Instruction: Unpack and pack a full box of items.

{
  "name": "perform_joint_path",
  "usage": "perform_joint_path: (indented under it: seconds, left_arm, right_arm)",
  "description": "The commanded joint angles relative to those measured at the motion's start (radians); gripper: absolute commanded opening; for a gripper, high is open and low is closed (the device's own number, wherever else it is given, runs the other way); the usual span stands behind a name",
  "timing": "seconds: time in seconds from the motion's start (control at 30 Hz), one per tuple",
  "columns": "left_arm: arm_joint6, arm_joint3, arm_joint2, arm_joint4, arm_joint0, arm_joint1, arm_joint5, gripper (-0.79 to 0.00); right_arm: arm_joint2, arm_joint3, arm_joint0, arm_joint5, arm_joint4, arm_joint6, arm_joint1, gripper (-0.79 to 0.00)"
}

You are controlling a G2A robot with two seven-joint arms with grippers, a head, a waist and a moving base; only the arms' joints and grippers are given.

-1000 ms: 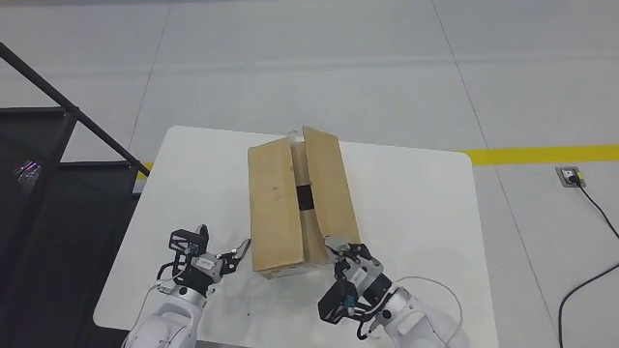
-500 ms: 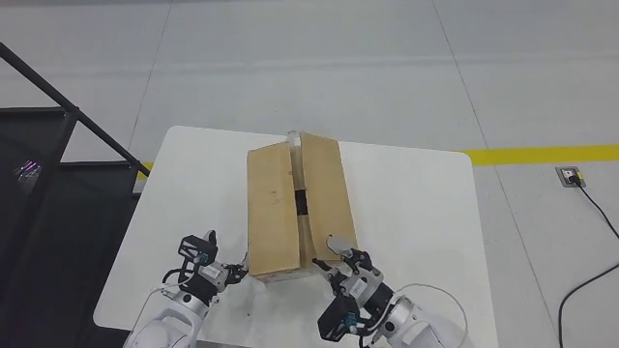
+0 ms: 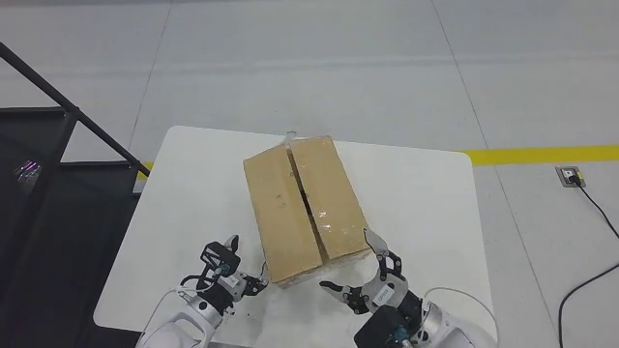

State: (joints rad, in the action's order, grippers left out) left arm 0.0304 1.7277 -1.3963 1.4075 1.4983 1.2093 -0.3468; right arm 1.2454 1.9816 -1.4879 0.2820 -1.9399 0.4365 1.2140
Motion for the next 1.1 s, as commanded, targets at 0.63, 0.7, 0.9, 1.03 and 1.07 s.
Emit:
perform_joint_path:
  seconds: [0.63, 0.7, 0.9, 1.03, 1.07]
  left_arm:
    - [0.000, -0.001, -0.002, 0.048, 0.006, -0.018, -0.134, 0.000]
    - [0.013, -0.011, -0.004, 0.059, 0.001, -0.020, -0.143, 0.000]
    - [0.040, -0.034, 0.039, 0.062, -0.023, -0.015, -0.124, 0.000]
    - [0.033, -0.044, 0.069, 0.056, -0.046, -0.013, -0.136, 0.000]
    - [0.032, -0.045, 0.076, 0.057, -0.050, -0.012, -0.138, 0.000]
  right_arm:
    - [0.053, 0.000, -0.019, 0.023, 0.164, 0.016, -0.005, 0.000]
    - [0.053, 0.000, -0.019, 0.023, 0.164, 0.016, -0.005, 0.000]
    - [0.053, 0.000, -0.019, 0.023, 0.164, 0.016, -0.005, 0.000]
    - [0.053, 0.000, -0.019, 0.023, 0.164, 0.016, -0.005, 0.000]
    - [0.053, 0.000, -0.019, 0.023, 0.164, 0.016, -0.005, 0.000]
